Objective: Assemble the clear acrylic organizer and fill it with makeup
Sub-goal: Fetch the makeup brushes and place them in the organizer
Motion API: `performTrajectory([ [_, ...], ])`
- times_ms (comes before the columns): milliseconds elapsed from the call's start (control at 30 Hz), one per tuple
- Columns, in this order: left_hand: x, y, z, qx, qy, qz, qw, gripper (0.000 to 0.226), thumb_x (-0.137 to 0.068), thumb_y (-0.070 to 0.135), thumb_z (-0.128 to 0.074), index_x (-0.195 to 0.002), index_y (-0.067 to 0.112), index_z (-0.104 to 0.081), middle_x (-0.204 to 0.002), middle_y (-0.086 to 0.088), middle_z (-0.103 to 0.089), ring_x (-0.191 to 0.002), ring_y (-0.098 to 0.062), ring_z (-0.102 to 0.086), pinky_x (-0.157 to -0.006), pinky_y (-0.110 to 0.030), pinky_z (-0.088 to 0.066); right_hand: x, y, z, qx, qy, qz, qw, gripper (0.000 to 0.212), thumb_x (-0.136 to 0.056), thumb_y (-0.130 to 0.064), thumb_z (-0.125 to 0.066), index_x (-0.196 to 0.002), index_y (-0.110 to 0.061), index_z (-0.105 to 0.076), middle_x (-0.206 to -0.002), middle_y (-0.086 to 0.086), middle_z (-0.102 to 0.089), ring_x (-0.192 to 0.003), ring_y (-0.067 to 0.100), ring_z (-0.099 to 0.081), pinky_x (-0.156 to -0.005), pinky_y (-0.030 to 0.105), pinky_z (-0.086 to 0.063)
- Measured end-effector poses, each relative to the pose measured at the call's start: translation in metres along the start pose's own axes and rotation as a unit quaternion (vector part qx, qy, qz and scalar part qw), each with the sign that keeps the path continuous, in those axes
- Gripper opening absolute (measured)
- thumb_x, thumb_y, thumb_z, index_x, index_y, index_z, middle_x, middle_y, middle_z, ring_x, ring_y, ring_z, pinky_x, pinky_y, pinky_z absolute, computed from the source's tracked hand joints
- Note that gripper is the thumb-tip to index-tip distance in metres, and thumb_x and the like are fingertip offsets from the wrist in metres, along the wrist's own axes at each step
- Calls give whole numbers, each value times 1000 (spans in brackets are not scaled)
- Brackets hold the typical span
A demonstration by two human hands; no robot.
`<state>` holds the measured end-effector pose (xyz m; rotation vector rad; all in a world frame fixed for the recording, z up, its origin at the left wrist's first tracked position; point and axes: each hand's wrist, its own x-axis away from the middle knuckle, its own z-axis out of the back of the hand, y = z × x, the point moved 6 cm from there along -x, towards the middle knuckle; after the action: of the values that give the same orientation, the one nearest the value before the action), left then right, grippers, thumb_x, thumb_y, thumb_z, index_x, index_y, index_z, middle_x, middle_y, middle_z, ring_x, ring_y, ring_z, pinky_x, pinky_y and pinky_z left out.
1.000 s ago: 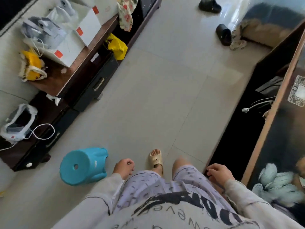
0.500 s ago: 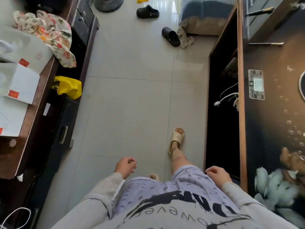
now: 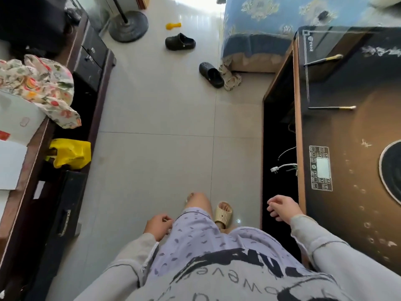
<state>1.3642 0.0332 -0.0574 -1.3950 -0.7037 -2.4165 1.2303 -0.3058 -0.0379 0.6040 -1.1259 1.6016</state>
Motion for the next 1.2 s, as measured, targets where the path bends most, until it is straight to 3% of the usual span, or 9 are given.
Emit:
performTrajectory([
  [233, -68, 104, 34, -58, -16, -24, 998, 33, -87, -2, -45, -58, 15, -48, -60, -5, -51, -47, -18, -42, -42, -20, -29, -37, -36, 20, -54, 13, -42, 998, 20, -87, 3, -42, -95, 0, -60, -82, 15, -59, -52, 15, -46, -48, 23, -37],
  [467, -129, 248, 73, -163, -68, -89, 980, 18, -88, 1, -45, -76, 9, -57, -70, -8, -57, -55, -20, -49, -64, -26, -37, -72, -63, 29, -153, 48, -134, 978, 16, -86, 7, -42, -82, 1, -57, -61, 9, -54, -51, 20, -44, -51, 27, -37],
  [533, -140, 294, 83, -212, -80, -119, 967, 15, -87, 4, -46, -82, 12, -57, -72, -5, -59, -57, -17, -52, -57, -24, -38, -79, -72, 31, -157, 57, -150, 975, 17, -86, 6, -46, -88, 3, -63, -68, 12, -60, -59, 25, -51, -59, 28, -41],
  [633, -159, 360, 99, -259, -76, -151, 951, 29, -86, 2, -46, -63, 20, -49, -61, 3, -52, -44, -7, -50, -41, -15, -34, -90, -89, 44, -159, 102, -166, 968, 21, -86, 0, -51, -99, 5, -67, -101, 18, -68, -97, 33, -60, -83, 30, -42],
  [667, -163, 380, 103, -272, -70, -157, 947, 33, -86, 1, -46, -61, 21, -47, -59, 3, -51, -41, -6, -49, -37, -14, -33, -92, -93, 48, -175, 116, -177, 962, 21, -87, 0, -51, -99, 5, -67, -105, 20, -68, -98, 33, -59, -83, 30, -42],
  [767, -176, 430, 113, -272, -49, -158, 948, 34, -88, -1, -44, -61, 19, -46, -59, 1, -50, -33, -3, -47, -28, -10, -30, -105, -102, 59, -231, 139, -186, 945, 20, -87, 2, -49, -93, 8, -67, -85, 21, -67, -66, 27, -53, -58, 18, -43],
  [867, -183, 461, 109, -282, -61, -164, 943, 32, -90, -2, -43, -64, 17, -47, -61, -2, -51, -34, -6, -47, -28, -8, -28, -120, -113, 68, -291, 140, -198, 925, 23, -87, 5, -47, -69, -1, -61, -57, 9, -55, -46, 18, -41, -30, 10, -34],
  [1033, -189, 485, 80, -335, -85, -148, 927, 15, -90, 0, -44, -80, 8, -52, -65, -4, -53, -53, -18, -47, -34, -10, -36, -155, -130, 99, -321, 106, -188, 922, 33, -85, 6, -43, -59, -11, -52, -57, 6, -53, -47, 17, -42, -44, 22, -36],
  [1200, -185, 528, 43, -470, -113, -148, 863, 16, -91, 10, -46, -82, 14, -58, -102, -13, -66, -99, -25, -61, -80, -26, -44, -190, -133, 162, -361, 132, -186, 904, 33, -87, 2, -45, -58, -12, -52, -56, 7, -50, -44, 17, -39, -33, 16, -31],
])
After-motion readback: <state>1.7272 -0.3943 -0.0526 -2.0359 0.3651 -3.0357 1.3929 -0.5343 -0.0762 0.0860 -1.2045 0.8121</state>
